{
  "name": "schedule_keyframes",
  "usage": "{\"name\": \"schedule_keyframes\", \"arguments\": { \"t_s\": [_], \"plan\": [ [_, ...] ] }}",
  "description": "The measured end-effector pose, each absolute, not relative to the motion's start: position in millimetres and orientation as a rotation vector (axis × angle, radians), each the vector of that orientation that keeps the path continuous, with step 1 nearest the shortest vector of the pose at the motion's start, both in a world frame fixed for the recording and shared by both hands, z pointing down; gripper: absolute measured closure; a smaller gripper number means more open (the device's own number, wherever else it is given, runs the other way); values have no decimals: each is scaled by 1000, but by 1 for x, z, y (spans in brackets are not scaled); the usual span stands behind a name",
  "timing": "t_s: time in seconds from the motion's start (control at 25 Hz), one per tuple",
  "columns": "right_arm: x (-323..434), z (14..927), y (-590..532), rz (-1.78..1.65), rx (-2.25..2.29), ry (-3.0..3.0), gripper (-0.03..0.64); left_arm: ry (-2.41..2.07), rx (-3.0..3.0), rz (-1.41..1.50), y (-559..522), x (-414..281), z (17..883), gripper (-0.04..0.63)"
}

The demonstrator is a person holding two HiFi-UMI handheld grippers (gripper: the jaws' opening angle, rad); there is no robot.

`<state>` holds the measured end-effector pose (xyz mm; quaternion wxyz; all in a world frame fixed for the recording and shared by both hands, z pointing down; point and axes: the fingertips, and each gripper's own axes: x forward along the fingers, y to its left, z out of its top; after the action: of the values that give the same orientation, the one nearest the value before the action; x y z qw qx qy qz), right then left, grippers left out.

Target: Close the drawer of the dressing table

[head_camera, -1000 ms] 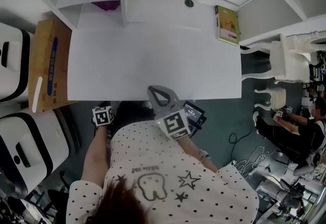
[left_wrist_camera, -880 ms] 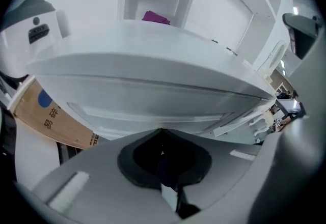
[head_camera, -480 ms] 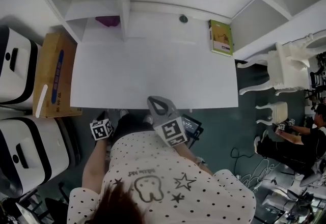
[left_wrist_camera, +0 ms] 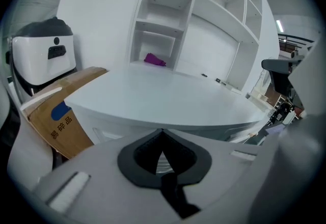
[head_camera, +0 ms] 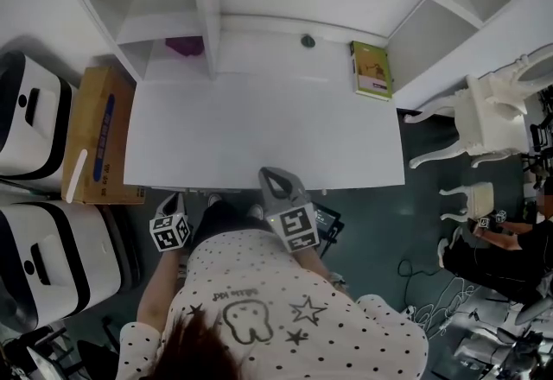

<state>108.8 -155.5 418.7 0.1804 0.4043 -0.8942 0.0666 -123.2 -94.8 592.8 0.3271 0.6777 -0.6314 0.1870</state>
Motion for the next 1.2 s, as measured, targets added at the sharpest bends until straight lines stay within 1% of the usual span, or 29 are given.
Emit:
{"name": "schedule_keyframes", "arguments": {
  "t_s": [0.28, 0.68, 0.84, 1.0, 1.2],
  "plan": [
    [103, 418, -151, 183, 1128, -2544, 617, -1690, 1933, 503, -101, -116, 550, 602],
    [74, 415, -156, 195, 1174, -2532, 617, -1781, 2107, 119, -129, -141, 416, 601],
    [44, 407, -147, 219, 1165, -2545, 617, -1726, 2247, 85, -130, -138, 370, 601],
    [14, 399, -139, 233, 1144, -2556, 617, -1698, 2281, 88, -128, -152, 352, 601],
    [2, 395, -133, 234, 1175, -2537, 617, -1691, 2258, 89, -116, -173, 353, 601]
  ]
}}
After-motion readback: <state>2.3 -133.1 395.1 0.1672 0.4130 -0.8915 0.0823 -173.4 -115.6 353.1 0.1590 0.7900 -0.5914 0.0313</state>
